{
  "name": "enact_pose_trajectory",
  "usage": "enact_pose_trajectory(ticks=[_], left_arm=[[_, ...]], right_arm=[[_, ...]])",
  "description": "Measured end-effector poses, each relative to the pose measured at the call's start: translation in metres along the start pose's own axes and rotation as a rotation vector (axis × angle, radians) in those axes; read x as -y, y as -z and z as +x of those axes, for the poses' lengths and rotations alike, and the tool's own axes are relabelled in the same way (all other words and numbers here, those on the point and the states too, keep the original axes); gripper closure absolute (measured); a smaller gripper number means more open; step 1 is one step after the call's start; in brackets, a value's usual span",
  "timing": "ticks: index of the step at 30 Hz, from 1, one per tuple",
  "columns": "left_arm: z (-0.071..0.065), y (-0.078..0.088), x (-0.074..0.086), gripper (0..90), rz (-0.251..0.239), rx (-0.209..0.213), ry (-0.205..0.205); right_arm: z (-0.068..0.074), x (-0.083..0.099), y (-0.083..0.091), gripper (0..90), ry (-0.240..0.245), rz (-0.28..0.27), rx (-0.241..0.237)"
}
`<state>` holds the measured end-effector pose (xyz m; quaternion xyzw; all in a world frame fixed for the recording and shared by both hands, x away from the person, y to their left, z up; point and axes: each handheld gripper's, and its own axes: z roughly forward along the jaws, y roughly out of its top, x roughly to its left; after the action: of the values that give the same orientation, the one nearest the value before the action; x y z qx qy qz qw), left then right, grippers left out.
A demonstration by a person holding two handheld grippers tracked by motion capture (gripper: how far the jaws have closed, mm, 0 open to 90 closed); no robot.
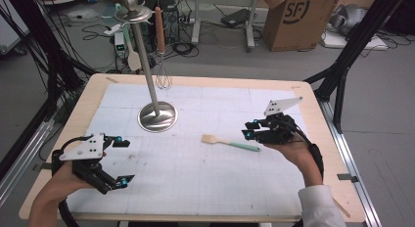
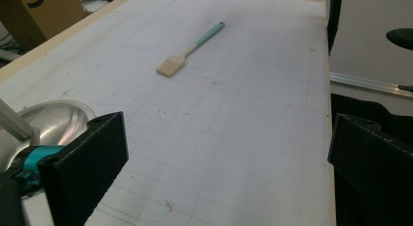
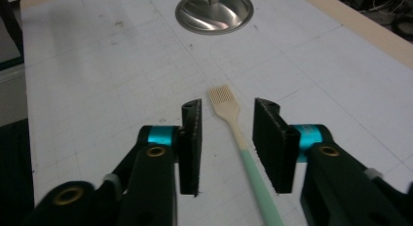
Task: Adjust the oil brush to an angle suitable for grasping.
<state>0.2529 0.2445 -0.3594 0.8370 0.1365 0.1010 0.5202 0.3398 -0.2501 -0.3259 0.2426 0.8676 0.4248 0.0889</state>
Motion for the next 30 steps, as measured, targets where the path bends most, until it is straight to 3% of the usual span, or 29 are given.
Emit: enact_pose_trajectory(ticks=[3, 5, 20, 30], left_arm=[[0.001, 0.001, 0.001, 1.7, 0.000, -0.004, 0.000], [0.002, 0.001, 0.002, 1.7, -0.007, -0.005, 0.006], [0.004, 0.005, 0.006, 1.7, -0.014, -0.011, 0.012], [0.005, 0.003, 0.007, 1.7, -0.010, -0.009, 0.019]], right_arm=[[-0.003, -0.003, -0.010, 85.8, -0.008, 0.004, -0.002], [-0.005, -0.005, -0.016, 89.2, -0.010, 0.019, 0.010], [-0.016, -0.011, -0.076, 89.3, -0.004, 0.152, -0.009], [-0.025, -0.004, -0.109, 89.3, 0.018, 0.253, -0.016]])
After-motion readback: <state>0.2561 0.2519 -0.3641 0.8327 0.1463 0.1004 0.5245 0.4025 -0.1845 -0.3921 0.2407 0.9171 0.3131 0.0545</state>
